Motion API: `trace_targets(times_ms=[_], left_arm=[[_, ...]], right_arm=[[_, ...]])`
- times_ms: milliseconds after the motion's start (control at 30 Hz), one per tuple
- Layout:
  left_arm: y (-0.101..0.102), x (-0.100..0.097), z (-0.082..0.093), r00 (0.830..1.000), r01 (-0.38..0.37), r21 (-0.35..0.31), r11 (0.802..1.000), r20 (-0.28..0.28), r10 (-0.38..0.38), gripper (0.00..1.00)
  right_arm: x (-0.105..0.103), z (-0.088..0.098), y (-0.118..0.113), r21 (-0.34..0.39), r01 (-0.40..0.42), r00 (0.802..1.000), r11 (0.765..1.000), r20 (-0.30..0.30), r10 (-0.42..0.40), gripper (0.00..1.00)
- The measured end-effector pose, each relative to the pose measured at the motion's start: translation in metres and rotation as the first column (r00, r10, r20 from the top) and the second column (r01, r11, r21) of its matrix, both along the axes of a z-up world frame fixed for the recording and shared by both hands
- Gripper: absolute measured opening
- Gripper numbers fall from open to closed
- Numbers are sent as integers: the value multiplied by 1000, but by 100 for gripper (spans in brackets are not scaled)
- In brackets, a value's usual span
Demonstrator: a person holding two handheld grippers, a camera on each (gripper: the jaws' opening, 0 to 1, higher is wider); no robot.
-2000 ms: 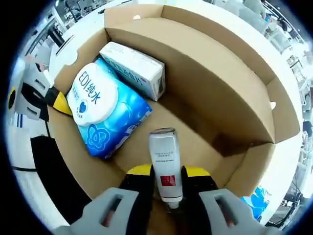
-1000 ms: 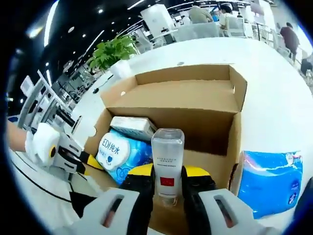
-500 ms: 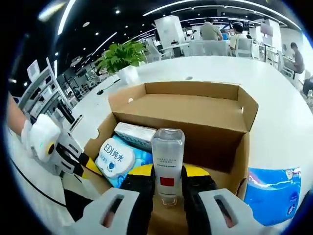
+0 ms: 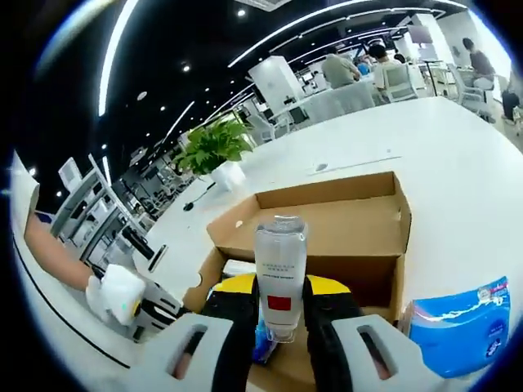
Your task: Operate the shoe box by opening the lid, removing the specified soft item, and placing it in the target area until the item is outside and the box remains undamaged.
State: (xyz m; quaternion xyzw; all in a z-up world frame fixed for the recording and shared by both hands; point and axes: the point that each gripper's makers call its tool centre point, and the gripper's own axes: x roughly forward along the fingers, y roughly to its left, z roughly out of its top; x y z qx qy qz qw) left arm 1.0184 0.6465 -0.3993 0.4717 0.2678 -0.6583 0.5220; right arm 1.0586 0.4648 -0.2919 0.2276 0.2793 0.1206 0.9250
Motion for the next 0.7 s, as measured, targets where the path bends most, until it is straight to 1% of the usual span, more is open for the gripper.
trace_targets(times_ms=[100,200,267,333,433,567,700], left_arm=[[-2,-2,3,1000,2,-1,1000,5,-2,3],[-1,-1,2,1000,-1,2,1000,0,1,3],[-3,-3,5,1000,-3,6,1000,0,3,3],[-3,-3,5,1000,-2,5,1000,1,2,3],[-4,-4,8,1000,-1,5,1000,2,1,3],[-4,-4,7,1000,-1,5,1000,1,1,3],[-4,-4,8,1000,-1,3,1000,2,1,3]], right_arm=[[1,7,-3,15,1,1000,1000,13,-1,20],[-1,12,0,25,-3,1000,1000,25,3,20],[-2,13,0,8,-11,999,1000,30,11,20],[-4,14,-1,9,-7,999,1000,33,7,20],[-7,14,-3,20,-3,999,1000,36,3,20],[-13,16,-6,40,10,999,999,37,-11,20],[-13,13,-10,57,17,1000,998,25,-18,20]])
